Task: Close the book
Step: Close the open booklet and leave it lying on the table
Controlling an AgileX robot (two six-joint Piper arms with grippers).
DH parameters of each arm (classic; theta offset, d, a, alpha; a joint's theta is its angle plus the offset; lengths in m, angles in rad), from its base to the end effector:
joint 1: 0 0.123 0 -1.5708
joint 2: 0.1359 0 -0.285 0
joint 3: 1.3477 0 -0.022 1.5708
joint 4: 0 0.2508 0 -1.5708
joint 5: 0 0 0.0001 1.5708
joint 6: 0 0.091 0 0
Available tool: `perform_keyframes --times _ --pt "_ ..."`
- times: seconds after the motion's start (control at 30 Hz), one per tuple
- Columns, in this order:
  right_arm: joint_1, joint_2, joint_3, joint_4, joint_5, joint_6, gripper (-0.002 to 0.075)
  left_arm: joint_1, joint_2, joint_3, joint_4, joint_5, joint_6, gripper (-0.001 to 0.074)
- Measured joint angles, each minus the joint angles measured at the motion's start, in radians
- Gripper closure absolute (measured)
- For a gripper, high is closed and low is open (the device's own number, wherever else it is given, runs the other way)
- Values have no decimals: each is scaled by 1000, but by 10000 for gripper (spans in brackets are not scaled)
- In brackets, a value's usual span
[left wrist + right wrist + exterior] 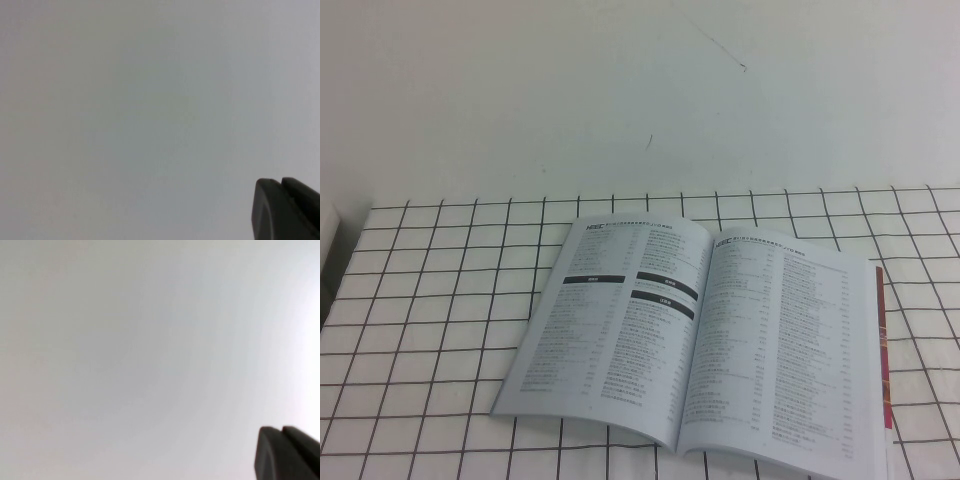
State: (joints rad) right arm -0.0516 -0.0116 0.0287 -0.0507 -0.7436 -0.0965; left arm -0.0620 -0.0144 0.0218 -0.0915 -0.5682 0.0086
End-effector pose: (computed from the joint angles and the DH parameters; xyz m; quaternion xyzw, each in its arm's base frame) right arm 0.0285 0.0016 0.2638 -0.0311 0.3688 -0.0797 0.9255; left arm 0.0382 0.0021 0.2541 -0.0235 0.4458 -0.0474 0.8935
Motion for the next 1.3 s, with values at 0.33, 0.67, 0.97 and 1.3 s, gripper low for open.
perform_keyframes --times 0.33,0.67,0.97,1.3 --pt "0 0 -10 -2 -1 19 729 0 0 0 -2 -140 -113 738" --pt "0 24 -361 -325 624 306 729 0 0 -203 232 498 -375 738" --pt "0 243 -511 -342 846 456 729 0 183 -456 244 783 -434 738" --pt "19 532 -586 -259 1025 376 729 0 563 -711 -53 1162 -21 738"
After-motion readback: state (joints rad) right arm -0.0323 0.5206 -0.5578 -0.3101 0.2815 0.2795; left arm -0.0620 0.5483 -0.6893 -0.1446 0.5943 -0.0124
